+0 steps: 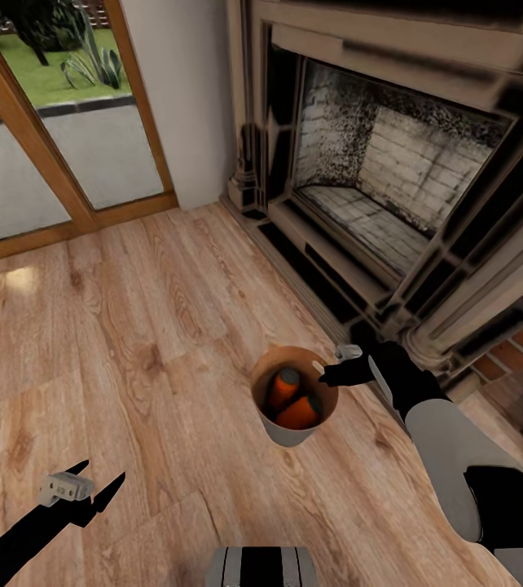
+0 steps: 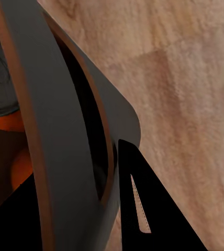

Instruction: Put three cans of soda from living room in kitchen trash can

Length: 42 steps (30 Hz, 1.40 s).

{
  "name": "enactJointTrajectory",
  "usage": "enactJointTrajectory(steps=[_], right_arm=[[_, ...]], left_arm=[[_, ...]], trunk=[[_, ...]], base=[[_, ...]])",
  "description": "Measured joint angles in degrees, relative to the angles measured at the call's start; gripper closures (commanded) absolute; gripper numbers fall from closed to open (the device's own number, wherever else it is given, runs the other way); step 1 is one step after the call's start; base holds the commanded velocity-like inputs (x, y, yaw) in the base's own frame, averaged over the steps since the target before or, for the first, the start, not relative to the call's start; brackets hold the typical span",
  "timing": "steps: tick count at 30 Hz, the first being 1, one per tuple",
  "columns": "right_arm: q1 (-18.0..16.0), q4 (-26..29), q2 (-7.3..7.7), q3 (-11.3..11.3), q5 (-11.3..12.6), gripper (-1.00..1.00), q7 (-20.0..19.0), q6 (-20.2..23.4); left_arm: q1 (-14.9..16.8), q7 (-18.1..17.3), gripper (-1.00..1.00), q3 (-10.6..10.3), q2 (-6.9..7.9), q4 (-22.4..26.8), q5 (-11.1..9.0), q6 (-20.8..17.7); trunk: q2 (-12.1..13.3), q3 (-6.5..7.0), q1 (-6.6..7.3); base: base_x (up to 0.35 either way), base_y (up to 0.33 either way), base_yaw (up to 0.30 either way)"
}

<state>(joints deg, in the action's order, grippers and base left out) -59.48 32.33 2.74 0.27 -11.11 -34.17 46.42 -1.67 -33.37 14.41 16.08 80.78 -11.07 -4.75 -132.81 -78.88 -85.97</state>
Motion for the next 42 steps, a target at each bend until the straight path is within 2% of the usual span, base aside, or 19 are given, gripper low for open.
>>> enactJointTrajectory(steps=[26, 38, 42], right_arm=[[0.0, 0.1, 0.13, 0.0, 0.5, 1.00, -0.2, 0.0], [-0.1, 0.6, 0.28, 0.1, 0.8, 1.00, -0.3, 0.4], [-0.1, 0.6, 0.35, 0.1, 0.9, 1.00, -0.4, 0.4]], left_arm=[[0.0, 0.2, -1.00, 0.0, 0.00, 0.0, 0.0, 0.0], [0.0, 0.2, -1.00, 0.0, 0.00, 0.0, 0.0, 0.0], [0.0, 0.2, -1.00, 0.0, 0.00, 0.0, 0.0, 0.0]], trunk=[[-10.4, -4.67, -5.71], [-10.6, -7.30, -5.99], [-10.6, -7.31, -5.99]], base=[[0.000, 0.000, 0.000], [0.000, 0.000, 0.000], [0.000, 0.000, 0.000]])
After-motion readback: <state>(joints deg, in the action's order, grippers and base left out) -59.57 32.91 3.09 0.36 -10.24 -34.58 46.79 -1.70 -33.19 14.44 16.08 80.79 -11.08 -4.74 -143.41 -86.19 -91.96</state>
